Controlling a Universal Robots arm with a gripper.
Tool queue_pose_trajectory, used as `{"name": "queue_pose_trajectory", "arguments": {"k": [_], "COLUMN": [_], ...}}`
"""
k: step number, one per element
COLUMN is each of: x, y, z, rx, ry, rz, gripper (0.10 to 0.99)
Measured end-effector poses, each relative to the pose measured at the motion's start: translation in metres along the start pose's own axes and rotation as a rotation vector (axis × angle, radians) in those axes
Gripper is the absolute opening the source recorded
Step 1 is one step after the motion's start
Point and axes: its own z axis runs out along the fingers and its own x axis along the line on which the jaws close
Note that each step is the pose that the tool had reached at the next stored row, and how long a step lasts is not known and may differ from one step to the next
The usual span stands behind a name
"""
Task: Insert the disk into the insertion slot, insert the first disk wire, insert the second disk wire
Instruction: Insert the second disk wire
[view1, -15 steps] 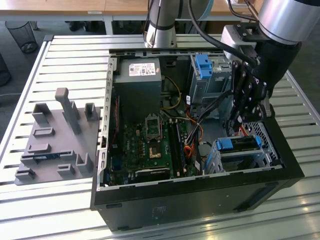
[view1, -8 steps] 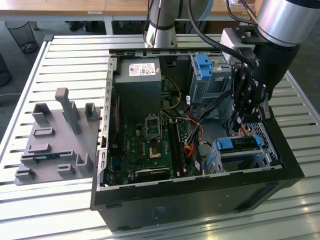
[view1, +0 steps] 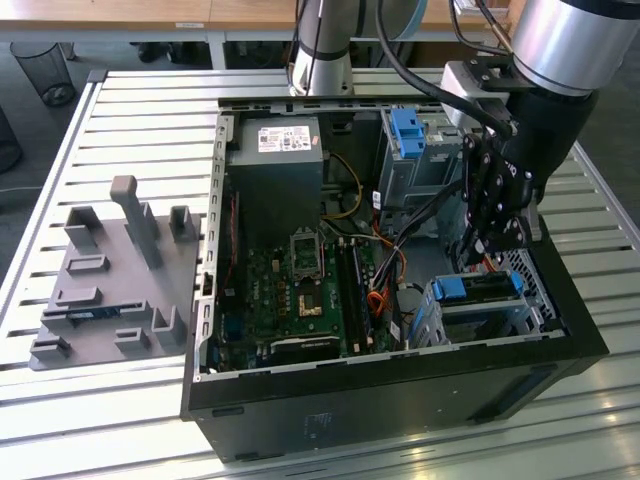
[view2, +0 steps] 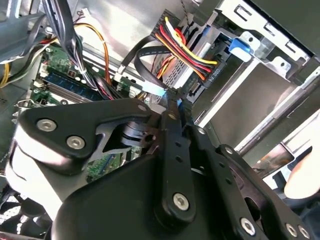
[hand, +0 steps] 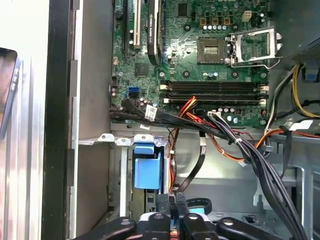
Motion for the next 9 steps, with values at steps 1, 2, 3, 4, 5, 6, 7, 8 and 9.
{"name": "queue_pose_trajectory", "arguments": {"k": [1, 2, 3, 4, 5, 6, 7, 8, 9], "x": [-0.0001, -0.0001, -0.0002, -0.0002, -0.0003, -0.0003, -0.0003, -0.0003, -0.0003], "y": [-0.0001, -0.0001, -0.0002, -0.0002, -0.0003, -0.0003, -0.0003, -0.0004, -0.0005], "z": [0.0002, 0.0006, 0.0010, 0.0014, 0.0018, 0.0022, 0.0023, 0.0024, 0.0024], "rx": [0.000, 0.000, 0.000, 0.000, 0.000, 0.000, 0.000, 0.000, 0.000], "ry": [0.0062, 0.0123, 0.0185, 0.0235, 0.0272, 0.0295, 0.0305, 0.0308, 0.0307], "rz": [0.000, 0.000, 0.000, 0.000, 0.001, 0.001, 0.001, 0.001, 0.001], "gripper": [0.161, 0.224, 0.224, 0.224, 0.224, 0.224, 0.224, 0.224, 0.224]}}
